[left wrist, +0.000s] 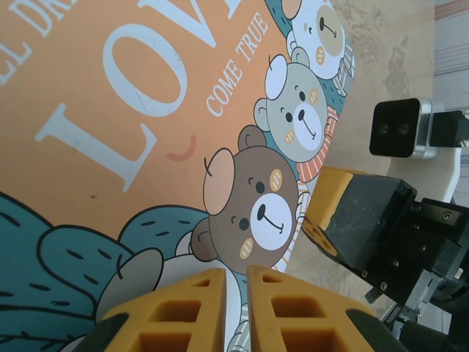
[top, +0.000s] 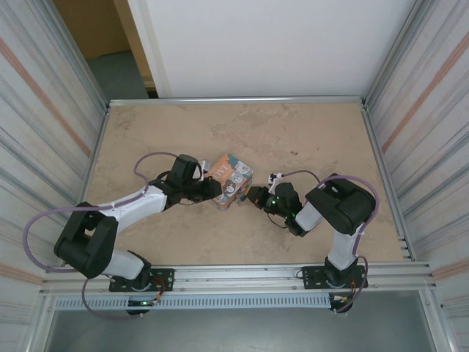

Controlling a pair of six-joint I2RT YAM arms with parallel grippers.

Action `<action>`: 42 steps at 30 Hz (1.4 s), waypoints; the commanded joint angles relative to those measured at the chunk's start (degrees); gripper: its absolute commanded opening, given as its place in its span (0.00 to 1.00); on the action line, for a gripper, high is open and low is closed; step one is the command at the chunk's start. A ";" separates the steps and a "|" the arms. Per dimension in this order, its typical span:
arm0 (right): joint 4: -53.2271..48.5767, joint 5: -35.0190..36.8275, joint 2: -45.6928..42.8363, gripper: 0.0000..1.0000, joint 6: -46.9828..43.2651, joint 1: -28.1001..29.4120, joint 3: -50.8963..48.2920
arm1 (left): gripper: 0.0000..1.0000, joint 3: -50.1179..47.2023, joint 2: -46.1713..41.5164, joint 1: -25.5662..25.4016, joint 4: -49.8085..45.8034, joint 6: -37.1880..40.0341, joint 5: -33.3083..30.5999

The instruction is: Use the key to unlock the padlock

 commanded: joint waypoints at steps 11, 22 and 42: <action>-2.97 1.26 -2.83 0.00 0.02 -1.93 -0.47 | 0.15 -3.42 -0.44 1.46 -4.85 -0.02 -1.07; -6.27 1.62 -7.11 0.00 -3.30 -3.90 -2.24 | 0.16 -3.42 -1.80 1.82 -3.17 -1.18 0.42; -37.67 2.11 -35.66 0.00 -15.96 -7.71 -2.77 | 0.46 -5.60 -16.90 2.39 -3.52 0.51 -1.05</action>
